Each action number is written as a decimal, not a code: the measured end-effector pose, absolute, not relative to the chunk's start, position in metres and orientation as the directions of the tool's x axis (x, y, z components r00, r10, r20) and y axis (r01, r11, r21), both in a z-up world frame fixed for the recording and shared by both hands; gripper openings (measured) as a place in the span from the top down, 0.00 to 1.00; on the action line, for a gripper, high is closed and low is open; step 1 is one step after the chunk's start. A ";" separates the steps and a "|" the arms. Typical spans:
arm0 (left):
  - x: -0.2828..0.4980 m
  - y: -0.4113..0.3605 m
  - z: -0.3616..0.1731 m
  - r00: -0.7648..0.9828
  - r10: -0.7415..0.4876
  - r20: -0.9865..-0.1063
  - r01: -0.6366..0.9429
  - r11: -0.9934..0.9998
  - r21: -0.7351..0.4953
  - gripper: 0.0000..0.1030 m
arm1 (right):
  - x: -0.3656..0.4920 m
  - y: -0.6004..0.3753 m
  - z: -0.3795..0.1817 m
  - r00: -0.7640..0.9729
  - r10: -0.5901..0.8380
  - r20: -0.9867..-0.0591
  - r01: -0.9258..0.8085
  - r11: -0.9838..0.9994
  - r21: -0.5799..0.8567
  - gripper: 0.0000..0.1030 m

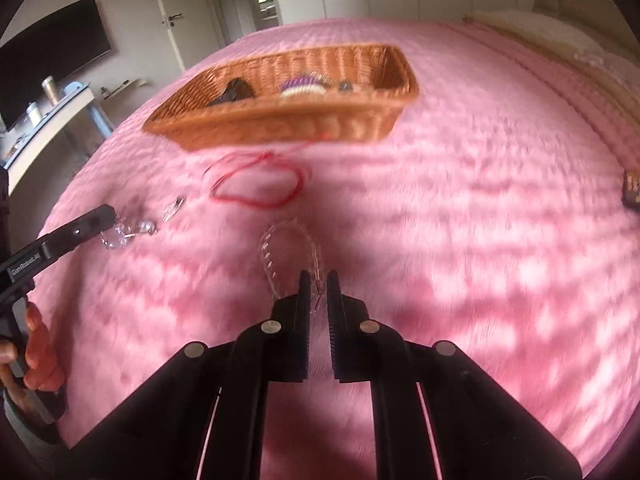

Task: Organize jewelry
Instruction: 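Grasp the silver crystal brooch with the left tool while the right grasps the beaded bracelet, then carry the brooch and beaded bracelet into the basket and open both tools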

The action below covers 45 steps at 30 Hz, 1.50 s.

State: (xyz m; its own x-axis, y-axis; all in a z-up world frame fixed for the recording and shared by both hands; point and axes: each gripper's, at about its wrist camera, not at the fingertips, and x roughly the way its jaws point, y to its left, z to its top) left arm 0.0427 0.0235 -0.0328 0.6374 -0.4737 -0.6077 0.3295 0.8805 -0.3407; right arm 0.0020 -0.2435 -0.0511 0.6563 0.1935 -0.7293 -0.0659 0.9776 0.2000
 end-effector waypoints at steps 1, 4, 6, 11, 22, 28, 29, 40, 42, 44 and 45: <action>0.036 0.024 -0.033 0.642 -0.467 -0.609 0.326 0.884 -0.334 0.93 | -0.003 -0.242 -0.051 0.655 0.207 -0.726 -0.081 0.976 0.204 0.94; 0.027 0.029 -0.035 0.644 -0.465 -0.607 0.323 0.885 -0.335 0.93 | -0.012 -0.239 -0.051 0.637 0.235 -0.734 -0.121 0.971 0.206 0.90; 0.025 0.030 -0.039 0.640 -0.466 -0.611 0.320 0.885 -0.339 0.93 | -0.014 -0.240 -0.051 0.640 0.236 -0.731 -0.119 0.970 0.210 0.78; 0.026 0.027 -0.047 0.640 -0.447 -0.624 0.321 0.894 -0.311 0.93 | -0.009 -0.245 -0.039 0.683 0.183 -0.707 -0.090 0.982 0.167 0.50; 0.031 0.039 -0.056 0.592 -0.497 -0.634 0.308 0.867 -0.391 0.93 | 0.018 -0.200 -0.060 0.646 0.012 -0.763 -0.124 0.988 -0.090 0.94; 0.022 0.040 -0.040 0.604 -0.547 -0.580 0.356 0.836 -0.418 0.93 | 0.004 -0.193 -0.036 0.676 0.087 -0.732 -0.171 0.984 -0.040 0.94; 0.020 0.040 -0.035 0.605 -0.562 -0.564 0.368 0.826 -0.427 0.93 | 0.001 -0.194 -0.028 0.684 0.105 -0.722 -0.175 0.984 -0.023 0.94; 0.015 0.029 0.033 0.623 -0.651 -0.433 0.500 0.757 -0.420 0.93 | -0.008 -0.223 0.056 0.813 0.123 -0.569 -0.106 0.992 0.064 0.94; 0.020 0.020 0.052 0.634 -0.654 -0.412 0.528 0.756 -0.388 0.93 | 0.000 -0.232 0.070 0.830 0.124 -0.544 -0.095 0.992 0.081 0.94; 0.030 0.011 0.067 0.642 -0.656 -0.397 0.547 0.755 -0.361 0.93 | 0.015 -0.239 0.083 0.839 0.134 -0.527 -0.096 0.990 0.099 0.94; 0.036 0.008 0.072 0.646 -0.654 -0.393 0.551 0.756 -0.353 0.93 | 0.021 -0.241 0.087 0.841 0.138 -0.523 -0.096 0.990 0.107 0.94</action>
